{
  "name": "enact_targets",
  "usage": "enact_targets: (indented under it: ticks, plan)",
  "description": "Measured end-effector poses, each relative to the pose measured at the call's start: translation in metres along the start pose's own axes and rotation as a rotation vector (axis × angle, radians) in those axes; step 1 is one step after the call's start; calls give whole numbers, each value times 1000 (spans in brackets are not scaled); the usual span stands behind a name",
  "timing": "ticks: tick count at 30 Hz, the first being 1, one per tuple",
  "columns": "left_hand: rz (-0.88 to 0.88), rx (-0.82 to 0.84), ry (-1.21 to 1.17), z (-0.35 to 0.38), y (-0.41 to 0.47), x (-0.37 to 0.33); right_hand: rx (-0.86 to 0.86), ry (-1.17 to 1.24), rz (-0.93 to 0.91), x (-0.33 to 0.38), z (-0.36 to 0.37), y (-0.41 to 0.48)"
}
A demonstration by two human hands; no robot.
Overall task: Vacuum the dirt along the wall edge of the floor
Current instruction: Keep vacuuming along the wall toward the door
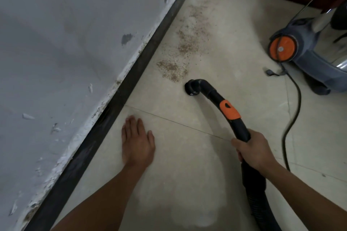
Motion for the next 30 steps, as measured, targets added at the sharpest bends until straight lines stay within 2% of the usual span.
enact_targets:
  ticks: [5,11,15,21,25,30]
  plan:
    - [-15,-6,0,-1,1,-1,-49,11,-24,22,11,34]
    - [-12,-1,36,-1,3,-1,-34,166,59,60,25,88]
    - [-7,-6,55,-2,2,-1,-1,150,50,57,28,68]
    - [-12,-10,52,-3,1,-1,54,-20,-56,33,43,14]
    - [-14,-2,49,-3,2,-1,-13,-12,-69,47,46,37]
    - [-18,-17,41,-2,3,-1,-32,94,13,79,49,80]
Point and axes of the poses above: each hand's wrist, its own y-axis towards the middle knuckle, its own z-axis out of the palm, x = y × z, the point moved 1 cm from there along y, towards the middle knuckle, and after that the axes turned 9 degrees about y, right-handed, at the moved point
